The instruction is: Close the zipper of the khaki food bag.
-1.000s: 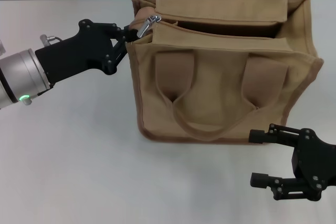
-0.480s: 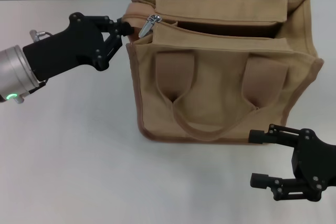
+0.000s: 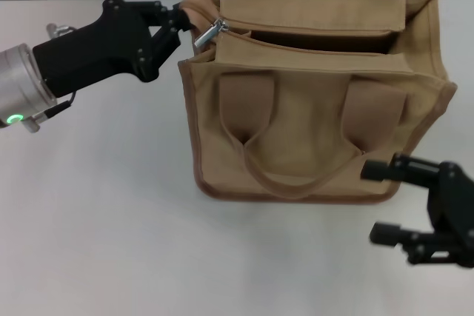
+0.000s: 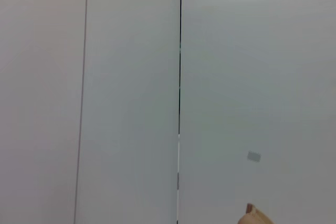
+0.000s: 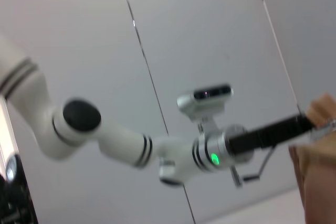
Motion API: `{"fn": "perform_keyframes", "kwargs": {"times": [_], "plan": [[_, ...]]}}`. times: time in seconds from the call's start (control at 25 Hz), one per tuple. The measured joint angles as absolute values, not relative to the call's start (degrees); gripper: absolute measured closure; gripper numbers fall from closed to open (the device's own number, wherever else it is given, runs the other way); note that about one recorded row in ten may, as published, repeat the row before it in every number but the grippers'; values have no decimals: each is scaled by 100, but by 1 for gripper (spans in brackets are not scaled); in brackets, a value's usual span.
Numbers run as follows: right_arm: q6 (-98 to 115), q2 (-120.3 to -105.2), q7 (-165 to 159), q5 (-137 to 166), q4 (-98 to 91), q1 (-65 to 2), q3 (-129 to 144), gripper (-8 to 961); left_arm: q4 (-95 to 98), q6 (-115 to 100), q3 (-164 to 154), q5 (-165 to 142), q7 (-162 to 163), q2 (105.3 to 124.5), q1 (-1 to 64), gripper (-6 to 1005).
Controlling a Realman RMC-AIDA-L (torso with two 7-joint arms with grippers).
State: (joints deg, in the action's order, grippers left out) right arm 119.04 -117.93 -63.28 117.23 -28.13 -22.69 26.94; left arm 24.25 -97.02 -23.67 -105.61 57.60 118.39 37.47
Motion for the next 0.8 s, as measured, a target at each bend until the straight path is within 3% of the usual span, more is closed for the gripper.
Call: {"fn": "perform_keyframes", "kwargs": {"times": [0.12,0.8], "plan": [[12150,-11681,-6942,11332,-2796,-2390,2680,128,2396,-9699,-2384,-10510,5902,11855,3862,974],[12053,-11409,-9276,11012,-2889,-3319,2381,128,2333,-9459,-2371,-10274,6616,11864,3983,969]]}}
